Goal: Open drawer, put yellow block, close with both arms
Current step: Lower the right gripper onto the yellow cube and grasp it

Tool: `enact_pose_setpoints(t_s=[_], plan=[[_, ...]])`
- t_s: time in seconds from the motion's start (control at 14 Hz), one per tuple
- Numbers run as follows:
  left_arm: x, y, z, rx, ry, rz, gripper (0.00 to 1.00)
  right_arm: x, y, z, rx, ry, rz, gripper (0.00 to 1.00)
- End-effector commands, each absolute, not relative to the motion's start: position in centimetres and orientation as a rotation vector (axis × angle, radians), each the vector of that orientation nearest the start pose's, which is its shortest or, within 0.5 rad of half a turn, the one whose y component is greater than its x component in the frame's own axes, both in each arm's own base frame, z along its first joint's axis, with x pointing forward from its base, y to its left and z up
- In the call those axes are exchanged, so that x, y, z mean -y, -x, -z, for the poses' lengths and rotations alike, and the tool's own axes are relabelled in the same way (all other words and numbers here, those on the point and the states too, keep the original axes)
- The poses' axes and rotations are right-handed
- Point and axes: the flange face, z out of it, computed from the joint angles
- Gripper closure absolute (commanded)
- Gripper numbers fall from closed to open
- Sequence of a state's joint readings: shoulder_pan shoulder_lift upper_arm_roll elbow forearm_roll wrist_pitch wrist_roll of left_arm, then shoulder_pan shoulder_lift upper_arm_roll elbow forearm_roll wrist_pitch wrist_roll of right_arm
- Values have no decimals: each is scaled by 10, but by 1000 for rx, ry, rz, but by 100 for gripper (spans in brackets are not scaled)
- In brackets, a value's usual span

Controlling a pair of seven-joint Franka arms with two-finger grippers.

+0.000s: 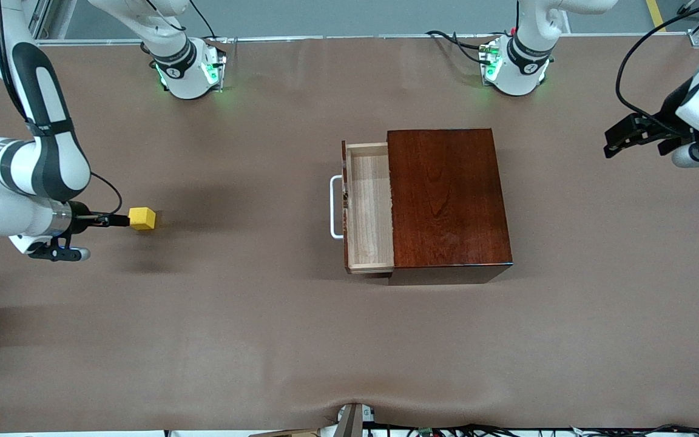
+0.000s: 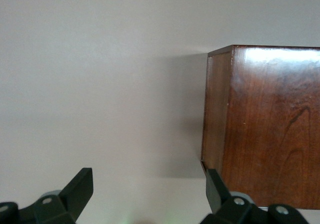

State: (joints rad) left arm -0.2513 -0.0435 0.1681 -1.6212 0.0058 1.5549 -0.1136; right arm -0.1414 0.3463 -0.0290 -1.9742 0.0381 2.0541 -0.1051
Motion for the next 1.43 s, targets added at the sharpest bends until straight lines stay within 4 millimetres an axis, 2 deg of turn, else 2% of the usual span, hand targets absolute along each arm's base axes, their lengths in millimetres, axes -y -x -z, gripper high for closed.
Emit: enact_pose_setpoints(t_s=[0.0,0.21,0.43,0.64,0.93,1.0,1.15,1.29,1.36], plan=[[44,-543,-628,-7,3145,-15,0,96,-548,-250,-145,3056,-338,0],[54,-542,-627,-36,3134,-16,0,78,-540,-237,-103,3055,-360,0],[65,-541,-628,-41,3131,-13,0,73,-527,-218,-98,3066,-322,0],[66,-540,-630,-36,3130,-6,0,73,-527,-216,-84,3073,-304,0],[68,-541,-629,-41,3132,-6,0,75,-527,-205,-88,3079,-284,33],[68,-542,-629,-41,3133,6,0,75,-527,-204,-88,3077,-288,52],[68,-543,-629,-41,3134,13,0,75,-527,-201,-86,3078,-293,55],[68,-543,-628,-41,3134,11,0,77,-525,-197,-84,3079,-306,69],[68,-543,-628,-41,3134,11,0,76,-526,-198,-81,3079,-306,80]])
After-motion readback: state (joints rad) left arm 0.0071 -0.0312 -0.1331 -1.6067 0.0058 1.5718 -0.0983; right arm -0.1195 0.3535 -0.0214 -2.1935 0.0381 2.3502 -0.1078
